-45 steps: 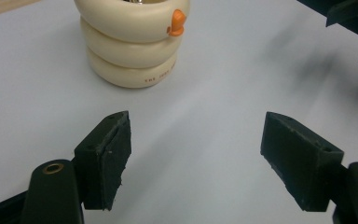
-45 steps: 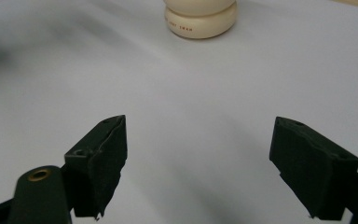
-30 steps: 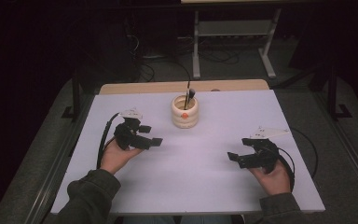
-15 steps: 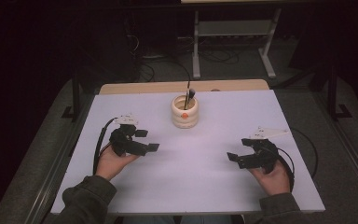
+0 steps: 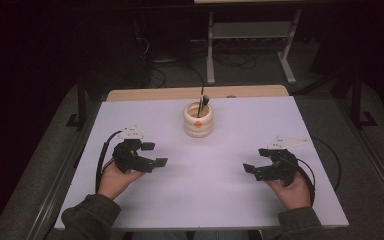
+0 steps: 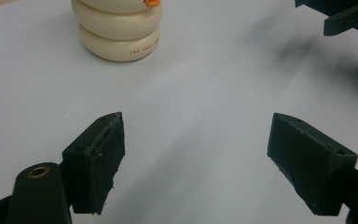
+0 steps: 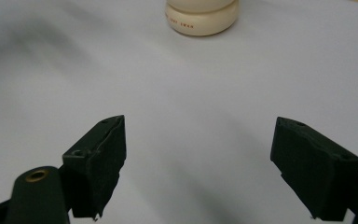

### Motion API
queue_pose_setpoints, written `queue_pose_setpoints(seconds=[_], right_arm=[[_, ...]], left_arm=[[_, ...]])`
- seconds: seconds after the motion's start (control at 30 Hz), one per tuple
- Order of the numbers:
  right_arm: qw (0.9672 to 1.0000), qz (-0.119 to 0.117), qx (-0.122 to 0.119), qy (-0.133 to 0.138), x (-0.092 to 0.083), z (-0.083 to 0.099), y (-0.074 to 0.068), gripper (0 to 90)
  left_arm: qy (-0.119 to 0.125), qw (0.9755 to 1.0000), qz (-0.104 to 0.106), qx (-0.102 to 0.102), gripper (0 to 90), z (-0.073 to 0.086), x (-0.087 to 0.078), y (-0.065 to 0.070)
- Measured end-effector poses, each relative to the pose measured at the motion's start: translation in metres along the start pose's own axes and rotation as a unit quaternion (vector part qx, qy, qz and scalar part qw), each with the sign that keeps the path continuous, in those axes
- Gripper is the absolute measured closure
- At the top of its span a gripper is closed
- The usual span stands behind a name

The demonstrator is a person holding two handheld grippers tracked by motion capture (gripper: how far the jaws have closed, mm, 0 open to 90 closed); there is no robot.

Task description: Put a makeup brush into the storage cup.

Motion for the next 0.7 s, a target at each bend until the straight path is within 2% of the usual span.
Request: queue_pose_setpoints(seconds=[0.03,0.07,0.2,0.3,0.33,0.7], right_arm=[[1.0,0.0,0.0,0.0,0.0,0.0,0.0,17.2],[1.0,-0.001,0.001,-0.001,0.0,0.0,-0.001,17.1],[1.0,-0.001,0.003,-0.003,0.0,0.001,-0.001,17.1],[1.0,-0.002,0.002,-0.005,0.001,0.002,-0.002,17.1],[1.0,-0.002,0.0,-0.005,0.001,0.002,-0.002,17.2],[1.0,-0.004,0.001,-0.009,0.003,0.004,-0.004,17.2]], left_arm=[[0.0,1.0,0.0,0.0,18.5,0.0,0.0,0.0],[0.001,1.0,-0.005,0.004,18.4,0.007,-0.003,-0.001],[0.006,0.9999,-0.005,-0.013,18.5,0.016,-0.004,-0.001],[0.009,0.9998,-0.005,-0.016,18.4,0.019,-0.006,-0.001],[0.01,0.9999,-0.007,-0.011,18.4,0.02,-0.007,-0.002],[0.018,0.9997,-0.016,-0.009,18.4,0.028,-0.013,0.002]])
Point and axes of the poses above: each handheld gripper's, and its own axes: x roughly forward along the jaws, z roughly out of its underside, y roughly to its right, the point moved 8 cm from there along x, roughly forward along the jaws, and after that the axes turned 7 degrees about z, right-handed, at the moved point
